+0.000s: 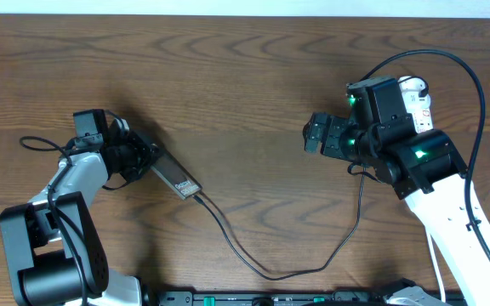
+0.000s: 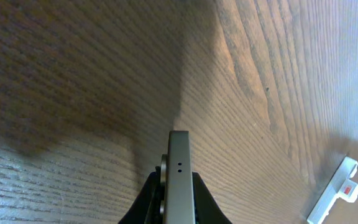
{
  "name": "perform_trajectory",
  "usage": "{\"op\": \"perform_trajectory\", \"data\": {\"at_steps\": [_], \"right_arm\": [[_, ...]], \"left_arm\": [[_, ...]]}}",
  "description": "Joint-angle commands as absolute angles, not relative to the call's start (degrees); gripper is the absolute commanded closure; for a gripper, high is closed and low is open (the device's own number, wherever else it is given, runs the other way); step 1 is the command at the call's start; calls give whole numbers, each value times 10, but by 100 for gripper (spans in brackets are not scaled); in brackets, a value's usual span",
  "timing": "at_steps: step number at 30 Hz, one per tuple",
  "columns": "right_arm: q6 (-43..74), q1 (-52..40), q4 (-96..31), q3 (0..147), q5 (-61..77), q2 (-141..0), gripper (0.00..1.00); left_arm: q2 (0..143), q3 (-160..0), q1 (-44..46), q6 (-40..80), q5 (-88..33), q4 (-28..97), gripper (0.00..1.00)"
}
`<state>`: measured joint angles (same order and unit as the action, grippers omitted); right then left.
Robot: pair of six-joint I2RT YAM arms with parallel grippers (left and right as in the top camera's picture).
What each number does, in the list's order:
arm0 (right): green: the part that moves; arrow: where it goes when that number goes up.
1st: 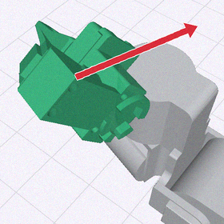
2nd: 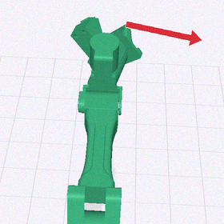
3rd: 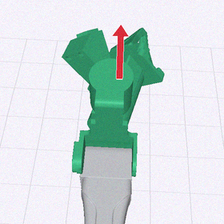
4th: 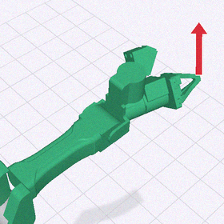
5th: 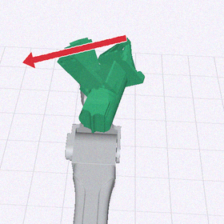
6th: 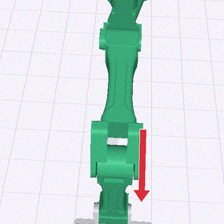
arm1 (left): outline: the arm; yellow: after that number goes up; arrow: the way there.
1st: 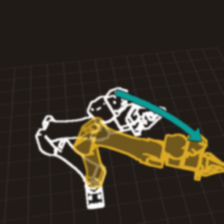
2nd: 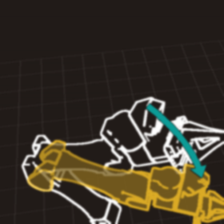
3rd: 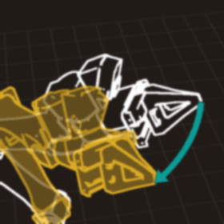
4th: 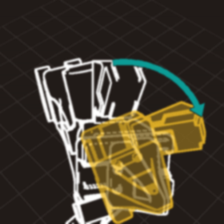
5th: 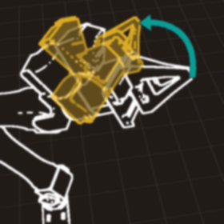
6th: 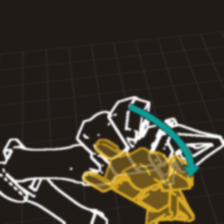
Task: Plug charger to phone and switch on socket
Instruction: 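Lower the plugged phone toward the table with the left gripper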
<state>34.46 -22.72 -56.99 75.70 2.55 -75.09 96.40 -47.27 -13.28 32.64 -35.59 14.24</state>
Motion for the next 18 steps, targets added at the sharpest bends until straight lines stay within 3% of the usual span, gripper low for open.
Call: {"op": "perform_trajectory", "data": {"at_steps": [1,18], "right_arm": [[337,-226,-573,762,16,-750,1],[337,-226,-577,762,16,-750,1]], "left_arm": [[970,-471,-130,315,-364,147,93],[1001,-471,-130,315,-364,158,92]]}}
